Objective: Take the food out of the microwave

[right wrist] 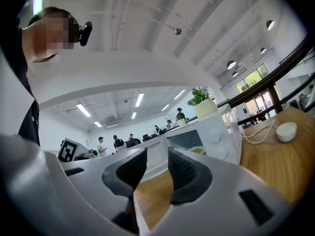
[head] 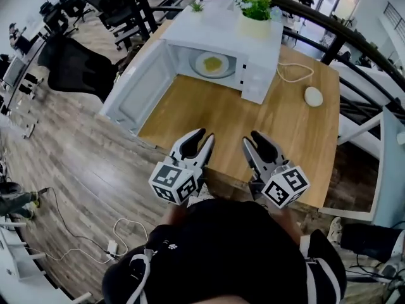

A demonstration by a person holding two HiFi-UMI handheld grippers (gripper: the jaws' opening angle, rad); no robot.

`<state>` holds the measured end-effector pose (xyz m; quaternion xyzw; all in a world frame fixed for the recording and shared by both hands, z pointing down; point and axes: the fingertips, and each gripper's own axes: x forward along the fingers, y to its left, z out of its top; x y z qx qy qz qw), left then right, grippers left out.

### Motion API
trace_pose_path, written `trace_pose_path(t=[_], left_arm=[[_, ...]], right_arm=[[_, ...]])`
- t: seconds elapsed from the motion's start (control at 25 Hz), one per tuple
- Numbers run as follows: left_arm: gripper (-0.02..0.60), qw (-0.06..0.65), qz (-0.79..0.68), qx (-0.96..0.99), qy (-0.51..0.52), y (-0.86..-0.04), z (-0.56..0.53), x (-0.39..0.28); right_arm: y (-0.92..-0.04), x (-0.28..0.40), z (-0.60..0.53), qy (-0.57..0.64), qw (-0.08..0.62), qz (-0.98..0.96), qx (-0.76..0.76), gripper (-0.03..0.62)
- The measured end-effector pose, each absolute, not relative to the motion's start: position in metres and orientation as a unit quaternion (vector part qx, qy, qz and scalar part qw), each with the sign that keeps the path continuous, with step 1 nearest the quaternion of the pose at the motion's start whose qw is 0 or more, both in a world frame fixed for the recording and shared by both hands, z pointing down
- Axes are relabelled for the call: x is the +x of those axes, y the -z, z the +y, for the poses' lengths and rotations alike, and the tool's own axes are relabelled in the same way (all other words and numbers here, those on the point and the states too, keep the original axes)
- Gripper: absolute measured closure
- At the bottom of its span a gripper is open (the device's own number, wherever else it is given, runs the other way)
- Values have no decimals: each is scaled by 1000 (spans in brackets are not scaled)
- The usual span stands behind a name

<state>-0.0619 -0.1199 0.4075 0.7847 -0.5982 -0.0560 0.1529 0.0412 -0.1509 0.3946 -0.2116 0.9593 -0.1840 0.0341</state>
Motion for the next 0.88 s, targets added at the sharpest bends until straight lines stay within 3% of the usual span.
trace_pose_path(t=[0.88], left_arm=[[471, 203, -523, 827, 29, -441, -268, -187]], right_arm=[[-421, -75, -259, 237, 36, 918, -315, 456]])
